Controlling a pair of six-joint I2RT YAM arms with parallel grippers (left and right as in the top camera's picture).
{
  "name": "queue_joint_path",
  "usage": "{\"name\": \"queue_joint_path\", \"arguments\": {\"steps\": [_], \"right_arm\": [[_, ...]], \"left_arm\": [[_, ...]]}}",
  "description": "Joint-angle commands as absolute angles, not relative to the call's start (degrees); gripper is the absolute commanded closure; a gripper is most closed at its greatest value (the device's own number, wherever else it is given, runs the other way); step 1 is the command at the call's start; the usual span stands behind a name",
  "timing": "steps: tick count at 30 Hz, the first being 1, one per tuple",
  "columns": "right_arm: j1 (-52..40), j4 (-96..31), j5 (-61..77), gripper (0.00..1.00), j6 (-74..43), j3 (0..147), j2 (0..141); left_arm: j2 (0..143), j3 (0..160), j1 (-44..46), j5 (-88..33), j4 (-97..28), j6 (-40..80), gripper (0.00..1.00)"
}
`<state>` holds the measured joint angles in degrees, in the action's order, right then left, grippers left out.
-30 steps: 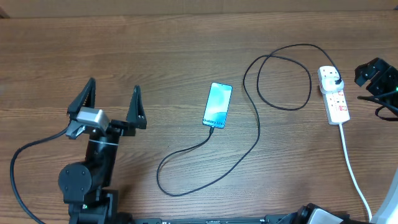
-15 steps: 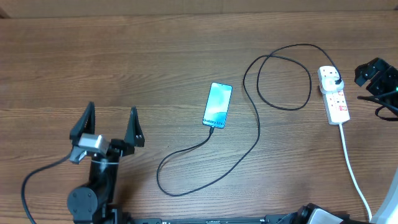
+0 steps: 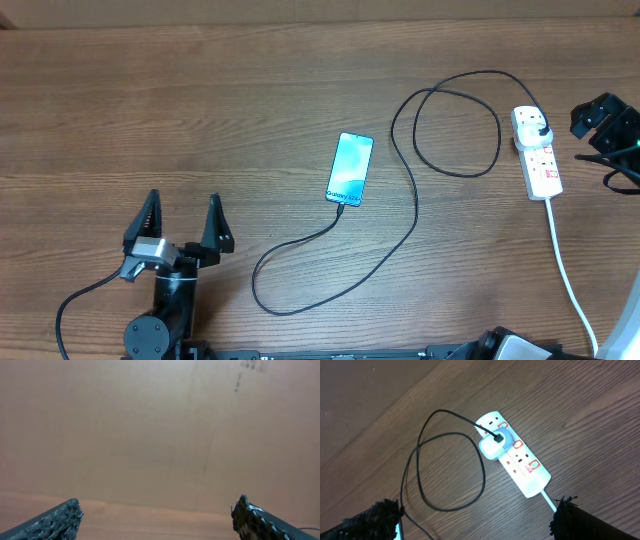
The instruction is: Plug charger to phone and switch on socket
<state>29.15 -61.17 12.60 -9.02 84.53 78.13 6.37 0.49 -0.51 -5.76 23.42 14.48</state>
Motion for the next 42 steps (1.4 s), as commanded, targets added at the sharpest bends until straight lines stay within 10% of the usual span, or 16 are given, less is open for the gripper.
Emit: {"name": "queue_joint_path", "arguments": {"steps": [1,18,42], "right_arm": [[28.95,-61.01,12.03,0.0,-9.19,85.89,77.91],[28.95,-61.01,12.03,0.0,-9.21,85.89,77.91],[28.95,-61.01,12.03,0.0,-9.19,85.89,77.91]], "left_arm": [[5.04,0.3,-0.97,-4.03,20.91,15.25,0.0],[0.14,0.27,-4.08,-3.27,-4.6,15.16,0.01],[0.14,0.27,-1.85,-4.47,-4.4,7.6,0.0]]}}
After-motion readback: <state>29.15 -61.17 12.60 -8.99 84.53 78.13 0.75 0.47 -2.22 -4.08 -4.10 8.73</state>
